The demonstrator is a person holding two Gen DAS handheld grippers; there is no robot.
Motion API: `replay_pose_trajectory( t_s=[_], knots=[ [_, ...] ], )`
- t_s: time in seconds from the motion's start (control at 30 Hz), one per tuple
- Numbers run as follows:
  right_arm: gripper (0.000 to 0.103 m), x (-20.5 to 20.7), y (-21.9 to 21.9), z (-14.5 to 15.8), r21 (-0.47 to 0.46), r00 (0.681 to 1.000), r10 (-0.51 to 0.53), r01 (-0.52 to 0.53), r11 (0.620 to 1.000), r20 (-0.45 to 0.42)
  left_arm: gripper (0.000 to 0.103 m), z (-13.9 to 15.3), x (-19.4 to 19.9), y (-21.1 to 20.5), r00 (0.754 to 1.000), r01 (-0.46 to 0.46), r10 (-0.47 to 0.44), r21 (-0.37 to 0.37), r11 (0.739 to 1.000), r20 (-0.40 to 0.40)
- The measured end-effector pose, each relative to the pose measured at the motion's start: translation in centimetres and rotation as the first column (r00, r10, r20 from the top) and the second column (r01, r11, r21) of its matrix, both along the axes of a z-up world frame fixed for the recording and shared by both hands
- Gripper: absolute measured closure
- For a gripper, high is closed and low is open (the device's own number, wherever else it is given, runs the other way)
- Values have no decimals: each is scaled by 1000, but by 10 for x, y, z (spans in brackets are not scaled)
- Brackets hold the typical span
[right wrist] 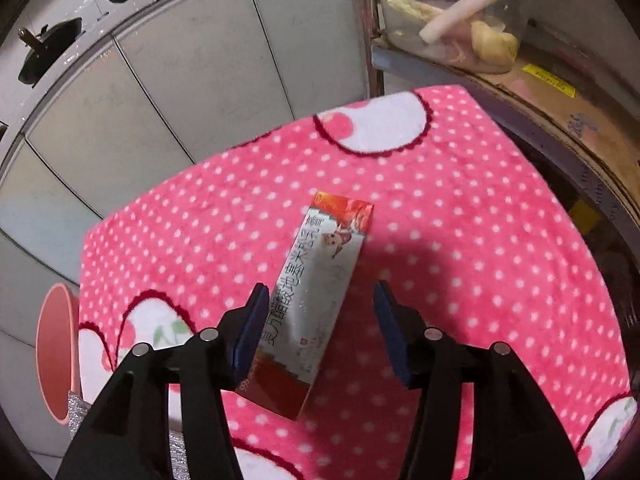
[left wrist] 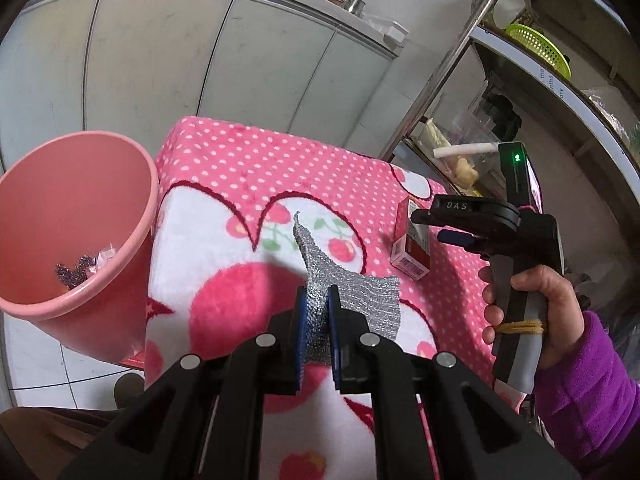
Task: Collect trash
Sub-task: 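Grasp the red-and-white ointment box with the right tool while the left tool holds the pad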
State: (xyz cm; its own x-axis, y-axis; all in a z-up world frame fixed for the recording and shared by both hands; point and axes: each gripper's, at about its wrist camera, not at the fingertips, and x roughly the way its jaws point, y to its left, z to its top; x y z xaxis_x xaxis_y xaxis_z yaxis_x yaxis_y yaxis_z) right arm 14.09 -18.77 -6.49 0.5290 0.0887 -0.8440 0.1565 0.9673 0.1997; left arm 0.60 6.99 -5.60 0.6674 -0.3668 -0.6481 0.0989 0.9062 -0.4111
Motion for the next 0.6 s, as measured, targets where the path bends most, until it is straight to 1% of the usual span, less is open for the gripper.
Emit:
replay_pose_trajectory(
  t_s=[0.03, 0.13, 0.23, 0.27, 0.4, 0.6],
  knots=[
    [48, 2, 3, -2, 9, 1000, 9, -9, 1000, -10, 94, -1, 0, 0, 1000, -1, 1, -3, 1000, -4],
    [48, 7, 12, -8, -10, 999, 28, -29, 1000, -26, 94, -3, 1, 0, 1000, -7, 7, -8, 1000, -13],
    [48, 6, 15, -17, -12, 998, 50, -51, 999, -44, 94, 0, -1, 2, 1000, -11, 11, -2, 1000, -7],
    [49, 3, 14, -18, -7, 997, 72, -72, 997, -31, 94, 1, -2, 3, 1000, -12, 12, 0, 1000, -4],
    [61, -12, 11, -15, 6, 989, 146, -146, 989, -4, 94, 7, -6, 6, 1000, -24, 24, 5, 1000, 12],
    [62, -49, 3, -1, 37, 970, 237, -240, 970, 60, 94, 24, -10, 7, 998, -46, 45, 10, 999, 50]
  ],
)
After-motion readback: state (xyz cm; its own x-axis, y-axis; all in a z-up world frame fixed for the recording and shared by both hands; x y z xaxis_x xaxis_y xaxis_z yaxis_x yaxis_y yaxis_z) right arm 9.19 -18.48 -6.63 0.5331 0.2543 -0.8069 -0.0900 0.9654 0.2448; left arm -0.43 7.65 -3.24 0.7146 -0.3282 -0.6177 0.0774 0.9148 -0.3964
